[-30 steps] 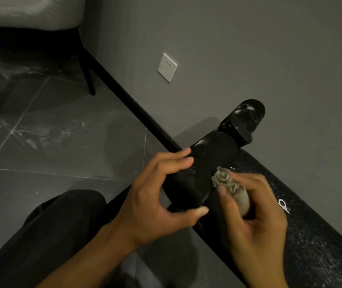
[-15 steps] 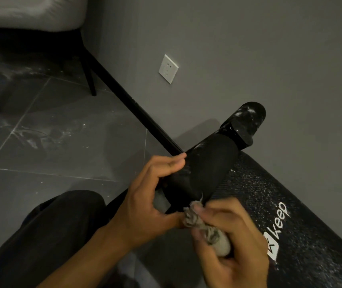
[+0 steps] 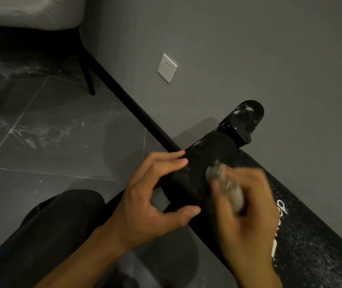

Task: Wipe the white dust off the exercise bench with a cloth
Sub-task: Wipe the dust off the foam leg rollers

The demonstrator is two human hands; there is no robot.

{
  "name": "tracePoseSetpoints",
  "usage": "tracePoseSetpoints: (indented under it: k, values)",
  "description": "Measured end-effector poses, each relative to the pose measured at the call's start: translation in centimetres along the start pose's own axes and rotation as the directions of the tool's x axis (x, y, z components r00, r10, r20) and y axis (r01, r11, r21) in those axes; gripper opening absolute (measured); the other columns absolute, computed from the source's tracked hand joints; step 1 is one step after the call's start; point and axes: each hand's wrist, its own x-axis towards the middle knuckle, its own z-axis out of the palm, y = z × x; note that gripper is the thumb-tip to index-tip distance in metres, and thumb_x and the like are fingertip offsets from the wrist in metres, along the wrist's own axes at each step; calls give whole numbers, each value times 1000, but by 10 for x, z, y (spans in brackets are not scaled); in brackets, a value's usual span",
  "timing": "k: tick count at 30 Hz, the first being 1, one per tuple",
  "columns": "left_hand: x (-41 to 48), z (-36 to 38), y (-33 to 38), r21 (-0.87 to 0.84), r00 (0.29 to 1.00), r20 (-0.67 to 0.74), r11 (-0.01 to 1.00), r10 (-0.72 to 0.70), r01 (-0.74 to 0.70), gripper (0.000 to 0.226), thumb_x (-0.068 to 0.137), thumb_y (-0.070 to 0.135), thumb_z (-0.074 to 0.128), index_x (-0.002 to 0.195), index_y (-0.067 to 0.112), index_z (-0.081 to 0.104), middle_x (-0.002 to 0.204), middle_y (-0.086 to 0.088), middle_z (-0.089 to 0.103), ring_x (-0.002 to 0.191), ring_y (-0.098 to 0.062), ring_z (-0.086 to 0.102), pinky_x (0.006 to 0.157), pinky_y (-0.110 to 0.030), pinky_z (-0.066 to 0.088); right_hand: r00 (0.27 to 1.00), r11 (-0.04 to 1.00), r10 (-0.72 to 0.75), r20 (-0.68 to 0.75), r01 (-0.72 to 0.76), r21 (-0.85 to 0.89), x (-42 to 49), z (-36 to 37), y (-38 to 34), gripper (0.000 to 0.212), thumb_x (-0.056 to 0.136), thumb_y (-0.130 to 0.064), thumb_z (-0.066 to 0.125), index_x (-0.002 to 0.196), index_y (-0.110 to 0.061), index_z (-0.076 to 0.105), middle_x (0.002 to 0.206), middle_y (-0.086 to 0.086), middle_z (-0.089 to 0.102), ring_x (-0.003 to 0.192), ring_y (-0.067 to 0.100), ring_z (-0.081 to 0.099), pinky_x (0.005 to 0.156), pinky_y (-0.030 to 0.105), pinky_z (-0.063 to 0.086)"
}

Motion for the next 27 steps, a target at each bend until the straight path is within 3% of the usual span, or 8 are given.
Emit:
tracePoseSetpoints:
  k: [3,7,10,12,16,20,23,27]
  values:
    - [5,-1,4,102,998,15,993,60,-61,65,75,28,85,132,18,54,139,-15,53,128,-25,59,98,-32,53,979,980,198,-51,-199,-4,24,-3,11,9,93,-32,64,101,-33,63,100,-6,66,90,12,65,75,31,55]
    - [7,-3,6,199,985,117,969,124,-146,66,69,11,83,129,23,57,144,-16,46,126,-26,57,98,-30,53,998,998,26,59,-30,58,9,3,-7,13,92,-19,62,102,-11,66,98,4,63,86,13,64,71,17,49]
    - [5,-3,7,194,982,149,971,113,-141,68,71,14,81,133,25,54,146,-14,41,132,-26,52,102,-30,51,994,994,108,17,-108,-2,15,-3,6,10,93,-30,62,100,-24,65,96,-4,64,83,12,64,68,24,51]
    - [3,-2,6,156,990,131,986,42,-63,78,75,31,82,143,22,44,148,-10,41,135,-25,50,105,-28,47,976,976,215,-27,-216,-40,25,-6,14,10,93,-40,59,99,-34,65,95,-10,65,85,11,64,71,27,53]
    - [3,1,4,44,987,80,989,-142,139,90,75,67,77,144,24,40,141,-1,49,129,-23,57,102,-30,49,997,998,54,52,-55,10,12,-2,-4,15,92,-22,63,102,-13,69,97,0,63,86,11,63,72,15,47]
    - [3,4,2,66,997,27,995,-73,71,78,73,42,84,138,18,49,133,-8,55,123,-26,61,99,-32,50,995,999,-35,93,32,33,1,-4,-4,14,89,-17,67,101,-9,69,97,3,63,88,11,65,72,19,49]
    - [4,2,3,89,998,20,994,-60,58,79,72,43,84,139,19,49,129,-6,56,118,-23,62,95,-28,51,996,996,87,-19,-87,12,11,-2,4,15,92,-23,64,102,-12,69,99,1,65,89,11,64,74,19,49]
    - [6,-2,1,56,997,48,996,-66,64,82,70,41,87,139,20,49,125,-4,56,114,-19,63,93,-23,50,993,995,-63,98,55,83,-8,0,-8,13,88,-15,65,98,-8,69,94,4,64,81,10,65,67,20,48]
